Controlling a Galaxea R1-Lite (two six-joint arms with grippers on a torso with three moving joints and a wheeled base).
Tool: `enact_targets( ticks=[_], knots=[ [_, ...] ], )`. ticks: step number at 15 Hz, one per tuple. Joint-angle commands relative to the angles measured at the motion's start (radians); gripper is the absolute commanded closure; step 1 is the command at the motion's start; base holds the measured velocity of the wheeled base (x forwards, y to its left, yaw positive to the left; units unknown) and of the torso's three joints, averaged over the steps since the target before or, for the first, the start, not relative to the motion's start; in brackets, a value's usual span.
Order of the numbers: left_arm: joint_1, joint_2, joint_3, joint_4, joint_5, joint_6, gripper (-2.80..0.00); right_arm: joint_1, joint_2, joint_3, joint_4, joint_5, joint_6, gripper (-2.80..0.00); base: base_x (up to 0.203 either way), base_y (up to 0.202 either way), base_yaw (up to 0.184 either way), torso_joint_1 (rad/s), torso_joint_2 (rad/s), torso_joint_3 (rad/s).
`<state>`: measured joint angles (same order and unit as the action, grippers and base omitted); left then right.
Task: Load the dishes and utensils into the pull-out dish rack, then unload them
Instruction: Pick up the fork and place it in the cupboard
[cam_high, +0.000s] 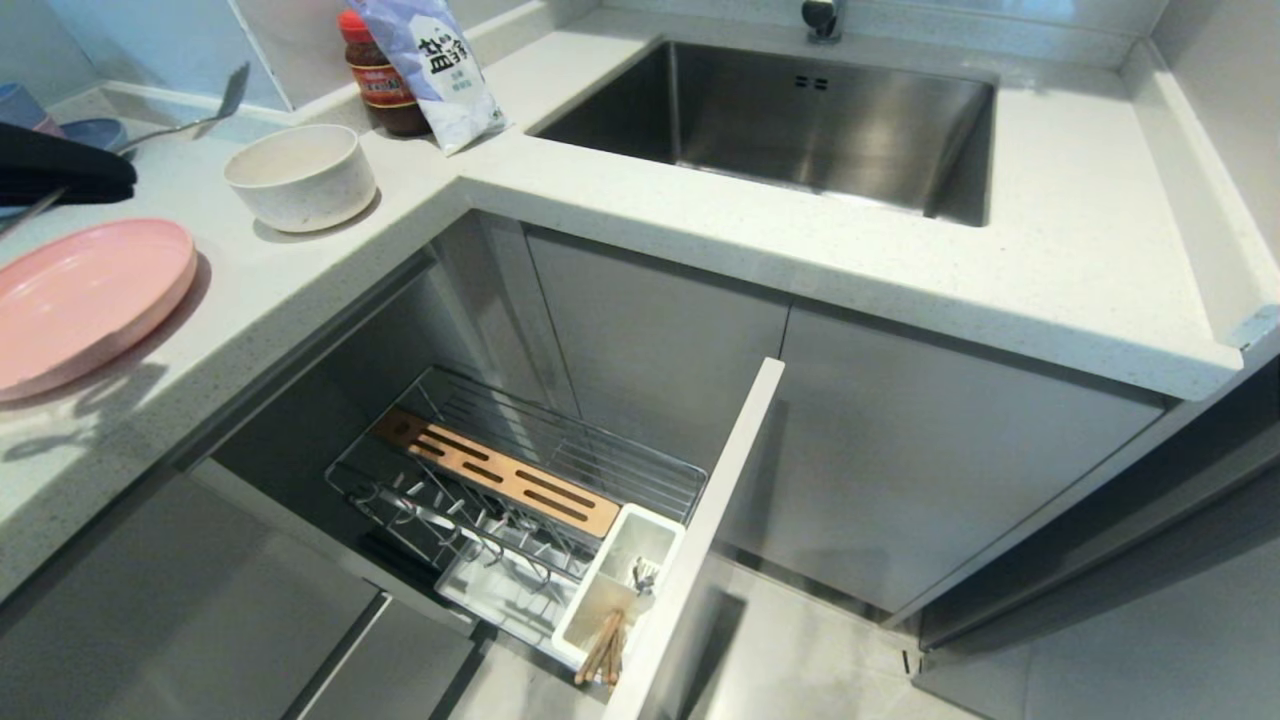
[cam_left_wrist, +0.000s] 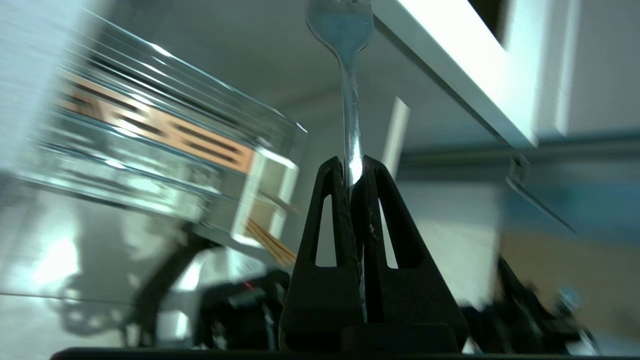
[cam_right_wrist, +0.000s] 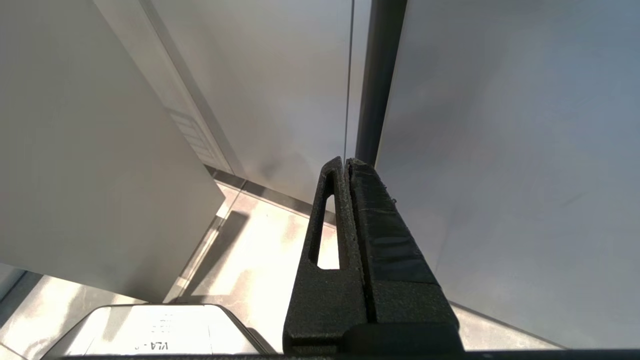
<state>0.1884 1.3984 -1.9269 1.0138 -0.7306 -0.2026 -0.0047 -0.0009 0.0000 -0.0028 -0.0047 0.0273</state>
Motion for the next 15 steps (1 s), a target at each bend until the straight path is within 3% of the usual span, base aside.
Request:
enact_targets(
  ticks=[1, 3, 7, 10, 15],
  knots=[
    [-0.153, -0.005, 0.010, 0.038, 0.002, -0.023, 0.00, 0.000, -0.002, 0.002, 0.000, 0.000, 0.000, 0.00, 0.000, 0.000, 0.000, 0.000, 0.00, 0.000],
    [-0.265, 0.029, 0.021, 0.085, 0.047, -0.031, 0.00, 0.000, -0.002, 0.002, 0.000, 0.000, 0.000, 0.00, 0.000, 0.000, 0.000, 0.000, 0.00, 0.000],
    [-0.440, 0.157, 0.042, 0.168, 0.203, -0.032, 0.00, 0.001, -0.002, 0.002, 0.000, 0.000, 0.000, 0.00, 0.000, 0.000, 0.000, 0.000, 0.00, 0.000],
    [-0.564, 0.252, 0.038, 0.260, 0.355, -0.037, 0.00, 0.001, -0.002, 0.002, 0.000, 0.000, 0.000, 0.00, 0.000, 0.000, 0.000, 0.000, 0.00, 0.000],
    [-0.696, 0.401, 0.020, 0.340, 0.458, -0.150, 0.00, 0.000, -0.002, 0.002, 0.000, 0.000, 0.000, 0.00, 0.000, 0.000, 0.000, 0.000, 0.00, 0.000]
  ],
)
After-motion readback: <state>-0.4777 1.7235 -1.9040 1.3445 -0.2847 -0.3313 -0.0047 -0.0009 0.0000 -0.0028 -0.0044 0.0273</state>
